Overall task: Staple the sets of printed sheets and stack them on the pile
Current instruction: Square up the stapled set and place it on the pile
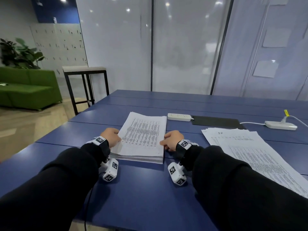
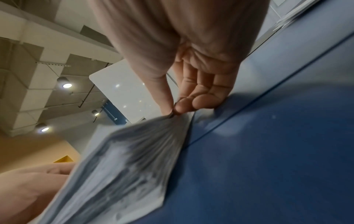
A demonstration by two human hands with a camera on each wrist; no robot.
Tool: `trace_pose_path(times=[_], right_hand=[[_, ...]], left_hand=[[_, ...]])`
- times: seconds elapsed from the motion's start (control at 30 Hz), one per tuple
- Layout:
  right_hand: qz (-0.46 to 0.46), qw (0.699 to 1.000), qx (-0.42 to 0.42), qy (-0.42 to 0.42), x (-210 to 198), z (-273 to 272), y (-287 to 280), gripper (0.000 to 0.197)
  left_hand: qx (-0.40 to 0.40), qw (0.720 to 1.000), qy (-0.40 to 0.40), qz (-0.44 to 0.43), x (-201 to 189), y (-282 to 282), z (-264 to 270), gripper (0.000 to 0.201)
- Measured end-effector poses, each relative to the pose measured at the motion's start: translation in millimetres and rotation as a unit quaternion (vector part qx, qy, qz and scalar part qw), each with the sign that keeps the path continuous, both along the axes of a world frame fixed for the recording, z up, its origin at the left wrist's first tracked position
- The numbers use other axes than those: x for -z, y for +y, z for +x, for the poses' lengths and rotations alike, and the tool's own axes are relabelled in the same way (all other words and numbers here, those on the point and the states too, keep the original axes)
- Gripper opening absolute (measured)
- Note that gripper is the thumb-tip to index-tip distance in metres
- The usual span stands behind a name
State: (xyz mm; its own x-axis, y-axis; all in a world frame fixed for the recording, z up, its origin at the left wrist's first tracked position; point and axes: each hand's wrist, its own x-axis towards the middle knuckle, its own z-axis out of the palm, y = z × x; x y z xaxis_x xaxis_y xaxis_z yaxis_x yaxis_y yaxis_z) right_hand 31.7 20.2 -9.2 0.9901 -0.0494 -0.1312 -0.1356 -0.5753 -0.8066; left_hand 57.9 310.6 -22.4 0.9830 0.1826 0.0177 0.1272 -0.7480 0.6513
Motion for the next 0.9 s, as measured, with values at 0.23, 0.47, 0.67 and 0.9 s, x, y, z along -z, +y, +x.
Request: trace_pose_path(times=[0.23, 0.47, 0.67, 0.9], right_hand=[[0.007, 1.0, 0.005, -0.002, 8.9, 3.0, 0.4, 0.011], [-0.008, 1.0, -0.007, -0.01, 13.2, 7.6, -2.7, 0.009], [-0.029, 0.999, -0.024, -0.012, 16.0, 11.9, -2.1, 0.016], [0.107, 0.994, -0.022, 0.016, 4.5, -7.0, -10.8, 0.017]], left_hand=[[-0.004, 1.0, 0.0, 0.013, 6.5, 0.7, 2.3, 0.012], [-0.012, 0.998, 0.036, 0.043, 7.2, -0.5, 3.3, 0.019], [-0.013, 0.999, 0.03, 0.008, -3.7, -8.5, -4.7, 0.031], [-0.041, 0.996, -0.009, -0.084, -24.8, -12.4, -17.0, 0.036]])
